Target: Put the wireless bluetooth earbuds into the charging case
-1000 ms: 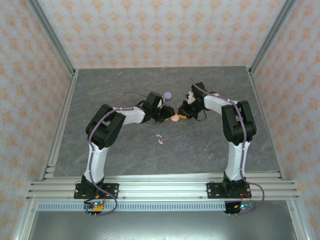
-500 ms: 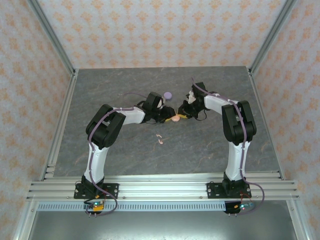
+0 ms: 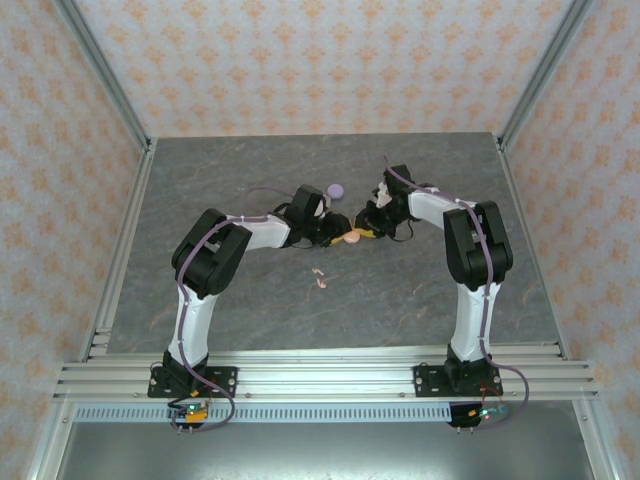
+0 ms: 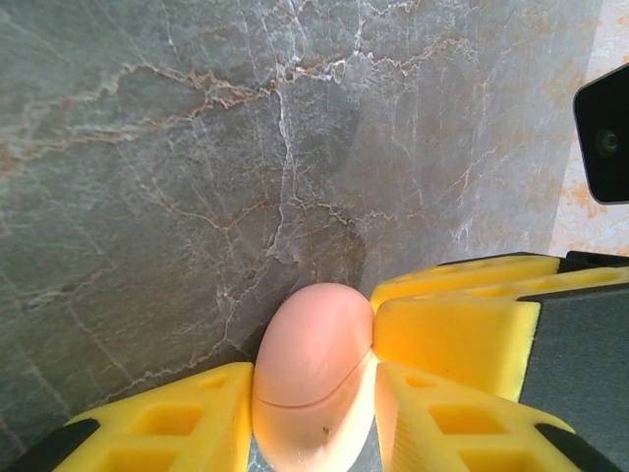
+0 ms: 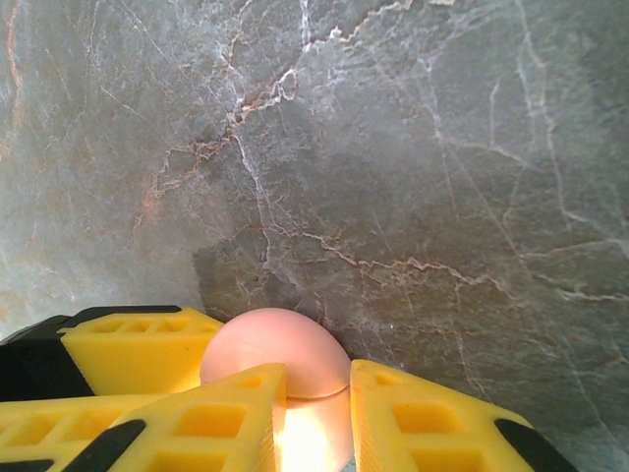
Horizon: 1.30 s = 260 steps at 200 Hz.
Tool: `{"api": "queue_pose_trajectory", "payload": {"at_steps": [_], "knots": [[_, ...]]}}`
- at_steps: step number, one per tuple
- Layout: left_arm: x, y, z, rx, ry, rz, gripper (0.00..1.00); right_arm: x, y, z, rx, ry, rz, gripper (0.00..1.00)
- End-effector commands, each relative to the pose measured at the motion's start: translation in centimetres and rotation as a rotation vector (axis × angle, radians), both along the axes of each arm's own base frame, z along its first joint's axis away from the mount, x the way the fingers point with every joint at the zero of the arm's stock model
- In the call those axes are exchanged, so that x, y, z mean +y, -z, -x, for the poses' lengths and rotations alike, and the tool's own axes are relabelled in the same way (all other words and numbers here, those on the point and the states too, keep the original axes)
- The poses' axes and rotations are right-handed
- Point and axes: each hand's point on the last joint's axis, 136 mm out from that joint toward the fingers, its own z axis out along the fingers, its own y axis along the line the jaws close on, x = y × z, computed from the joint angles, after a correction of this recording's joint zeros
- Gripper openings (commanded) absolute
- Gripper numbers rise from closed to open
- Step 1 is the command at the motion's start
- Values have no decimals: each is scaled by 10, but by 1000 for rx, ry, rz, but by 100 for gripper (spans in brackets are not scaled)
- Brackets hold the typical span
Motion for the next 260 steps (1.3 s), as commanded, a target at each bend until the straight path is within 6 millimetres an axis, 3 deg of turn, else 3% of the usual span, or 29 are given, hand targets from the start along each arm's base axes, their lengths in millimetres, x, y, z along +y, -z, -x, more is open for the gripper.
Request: {"api": "queue_pose_trajectory", "payload": {"at_steps": [1,105,205,260], "knots": [[-17,-32,2,-62,38,76,37,-6,2,7,20,18,11,25],[-25,-33,3,-65,44,77,34,-3,-2,8,20,30,-23,26],[-25,-17,-2,-46,4,59,29,0,-7,12,20,37,-52,25],[-27,-15,-3,-46,-5,90,33,3,-10,11,22,49,-78,25]]}}
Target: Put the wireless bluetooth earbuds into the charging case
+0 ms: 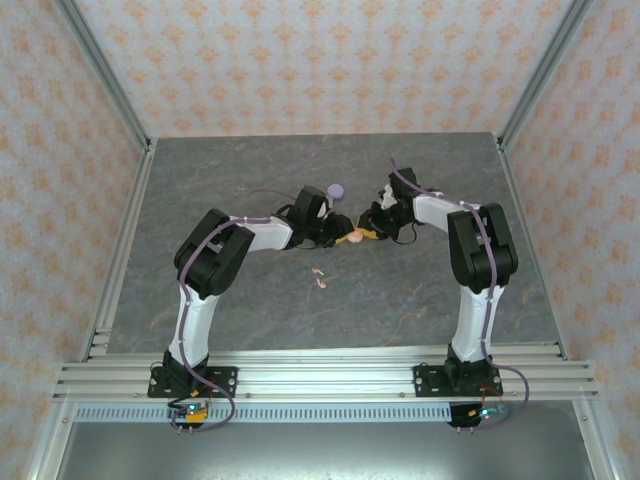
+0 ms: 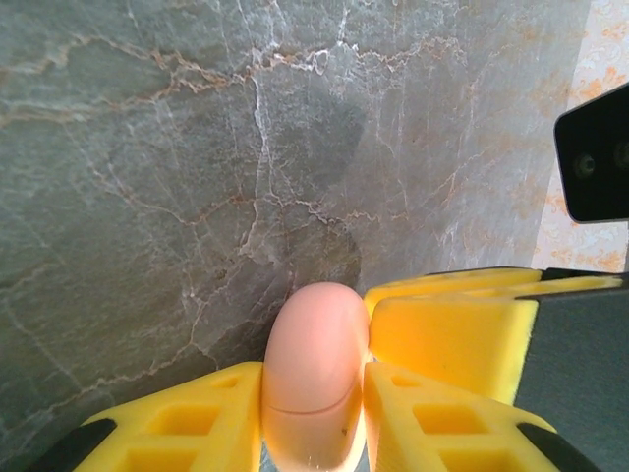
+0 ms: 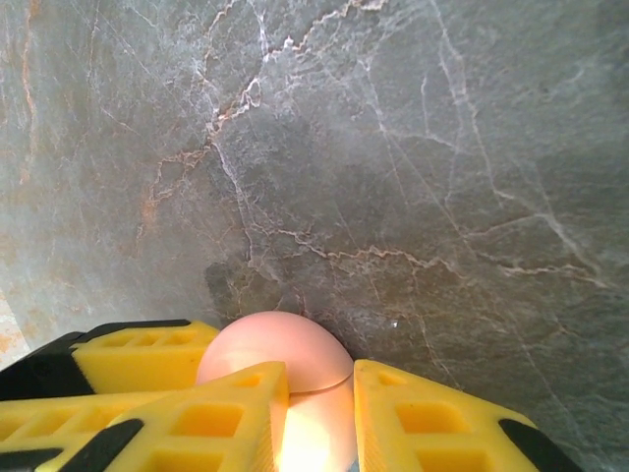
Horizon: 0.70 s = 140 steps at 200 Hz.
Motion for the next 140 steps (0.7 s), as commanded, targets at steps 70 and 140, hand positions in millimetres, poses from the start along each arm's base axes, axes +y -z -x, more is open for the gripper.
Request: {"api": "queue_pose_trajectory", "payload": {"at_steps": [70,140], "knots": [[-18,-18,-3,-66,26,56,22,10,-15,7,2,-5,-49,22],[3,-31,-2,-114,41,-26,18,-26,-40,7,-60,72,-33,34]]}}
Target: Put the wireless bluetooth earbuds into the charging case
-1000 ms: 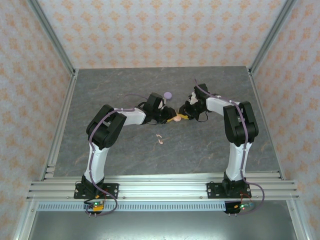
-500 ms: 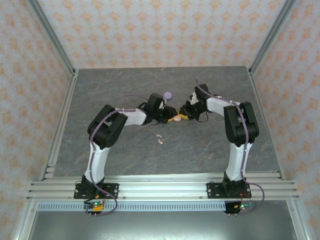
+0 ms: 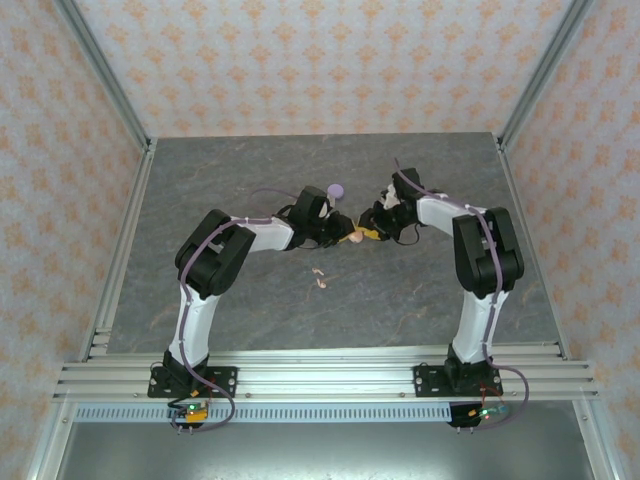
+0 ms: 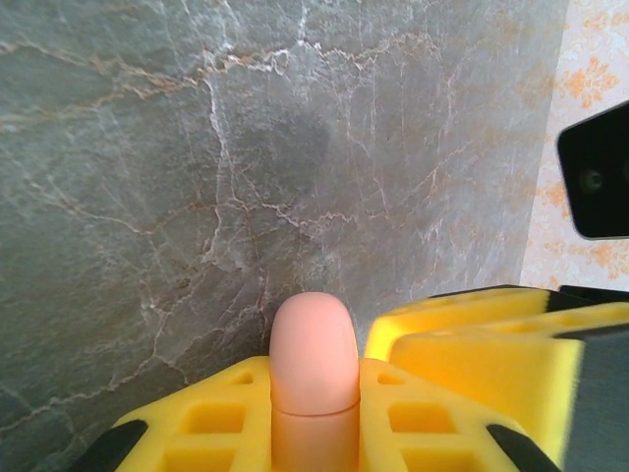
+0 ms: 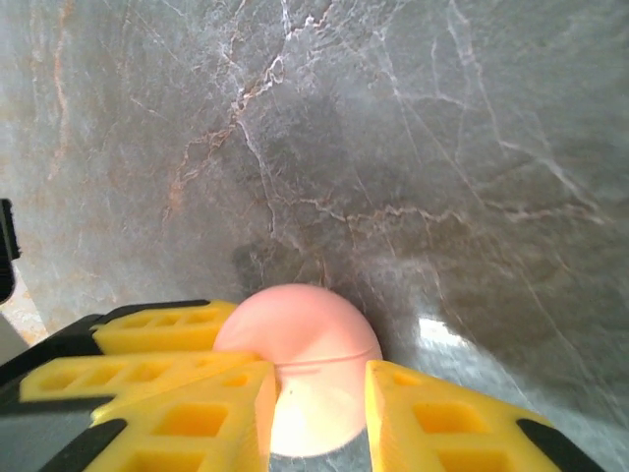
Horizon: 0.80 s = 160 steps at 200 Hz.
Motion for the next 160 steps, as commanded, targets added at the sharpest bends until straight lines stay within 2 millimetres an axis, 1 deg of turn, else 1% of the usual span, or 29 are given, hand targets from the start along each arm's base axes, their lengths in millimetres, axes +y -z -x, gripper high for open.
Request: {"api": "queue_pose_trajectory", "payload": {"at_steps": [1,18,33,52,58,59,61,65,80,90,123,147,160], "knots": [[8,-27,-1,-72,14,-25,19,-19,-26,1,-55,39,-8,34],[17,-38,-3,-104,21,-33,18,-33,-38,4,-88,56,-3,36],[25,-53,-4,-148,38,-38,18,-44,-49,9,-120,61,-3,37],[32,-77,-3,-217,70,-35,18,-51,-64,16,-171,35,-11,38],[34,-77,-2,-224,84,-37,18,-51,-70,18,-191,23,-18,39],[35,-85,-2,-240,85,-31,18,-51,-71,18,-195,21,-18,39],[36,-92,-1,-254,88,-23,18,-51,-73,19,-202,17,-21,39],[36,-99,0,-273,97,-15,18,-51,-76,21,-214,9,-25,39],[42,-118,3,-325,125,6,19,-48,-94,25,-274,-21,-47,40],[44,-131,7,-361,153,16,19,-44,-109,28,-322,-42,-75,40],[46,-174,27,-480,260,53,19,-31,-156,38,-464,-113,-182,45],[44,-197,43,-551,338,78,19,-19,-190,46,-548,-175,-277,48],[42,-207,50,-574,373,110,20,-13,-203,50,-583,-211,-313,50]]}}
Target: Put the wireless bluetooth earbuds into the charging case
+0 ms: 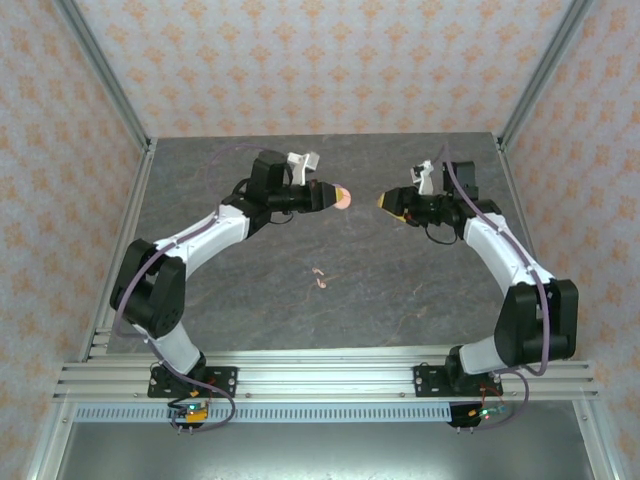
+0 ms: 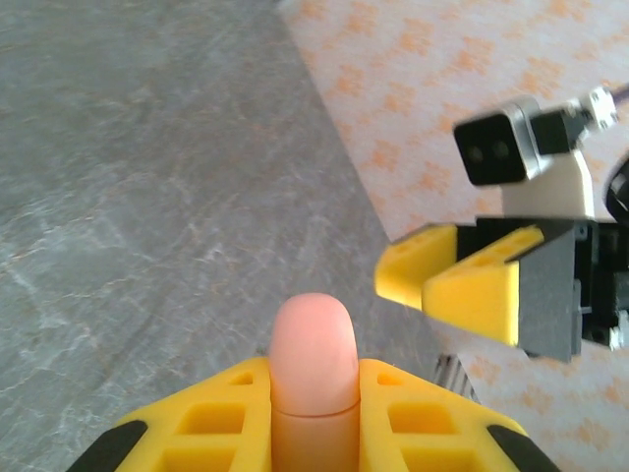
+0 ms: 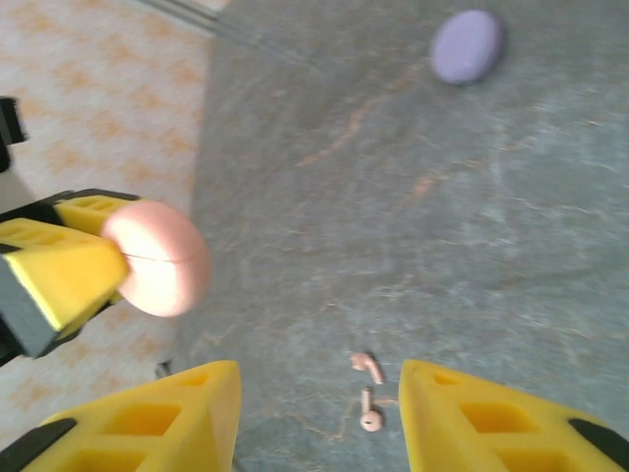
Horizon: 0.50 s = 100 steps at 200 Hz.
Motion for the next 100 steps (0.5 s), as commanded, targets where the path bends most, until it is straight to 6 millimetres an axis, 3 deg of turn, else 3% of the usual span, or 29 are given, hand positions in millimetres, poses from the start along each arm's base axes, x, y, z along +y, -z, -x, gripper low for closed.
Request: {"api": "queue_pose_trajectory", "payload": {"at_steps": [1,47,100], "knots": [[-4,-17,25,-65,133,20,20,18,-41,10,-139,-123,-94,50],[-7,-41,39,-120,206,69,20,42,-68,27,-223,-268,-147,56],[-8,-54,50,-154,247,91,19,58,-74,30,-232,-338,-170,56]]}}
